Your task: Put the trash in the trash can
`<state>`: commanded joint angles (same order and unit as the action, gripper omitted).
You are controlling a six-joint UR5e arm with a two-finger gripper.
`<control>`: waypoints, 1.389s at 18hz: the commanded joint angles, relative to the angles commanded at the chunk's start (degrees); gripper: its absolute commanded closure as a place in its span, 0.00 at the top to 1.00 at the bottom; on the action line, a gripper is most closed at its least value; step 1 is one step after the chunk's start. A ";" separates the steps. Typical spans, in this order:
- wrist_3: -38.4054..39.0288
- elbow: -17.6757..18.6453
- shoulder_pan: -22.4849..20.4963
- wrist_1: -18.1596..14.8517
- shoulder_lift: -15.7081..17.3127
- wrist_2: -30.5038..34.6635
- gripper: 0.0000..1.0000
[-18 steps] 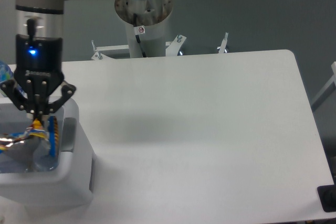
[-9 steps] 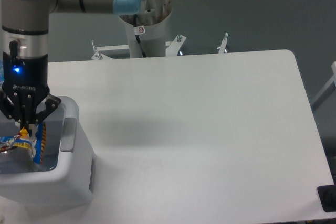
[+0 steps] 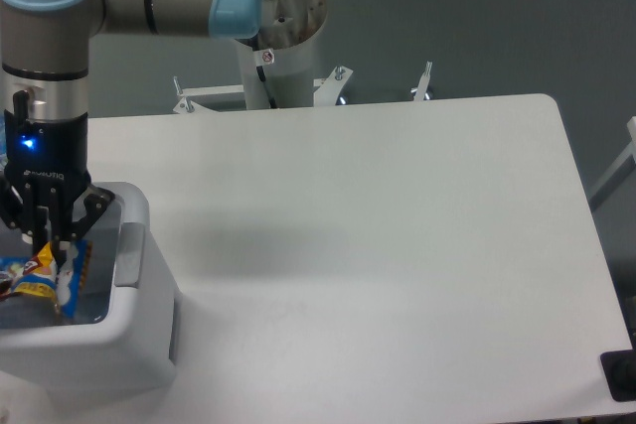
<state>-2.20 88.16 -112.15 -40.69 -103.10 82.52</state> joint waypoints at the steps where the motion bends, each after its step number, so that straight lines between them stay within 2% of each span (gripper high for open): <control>1: 0.00 -0.09 -0.09 0.09 0.09 1.22 0.94; 2: 0.00 -0.09 -0.09 0.09 0.35 2.28 0.99; 9: -0.61 -1.23 -0.79 0.44 2.28 2.99 1.00; 12: -6.75 -1.41 -5.87 0.44 4.13 3.34 1.00; 15: -11.23 -2.20 -11.58 0.62 4.13 4.92 1.00; 19: -20.45 -2.29 -18.27 0.44 3.52 10.80 1.00; 24: -35.30 -1.68 -25.30 -0.61 3.08 10.82 1.00; 25: -38.99 -1.59 -26.44 -1.83 3.16 10.90 1.00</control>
<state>-41.18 86.57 -138.59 -42.53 -99.93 93.43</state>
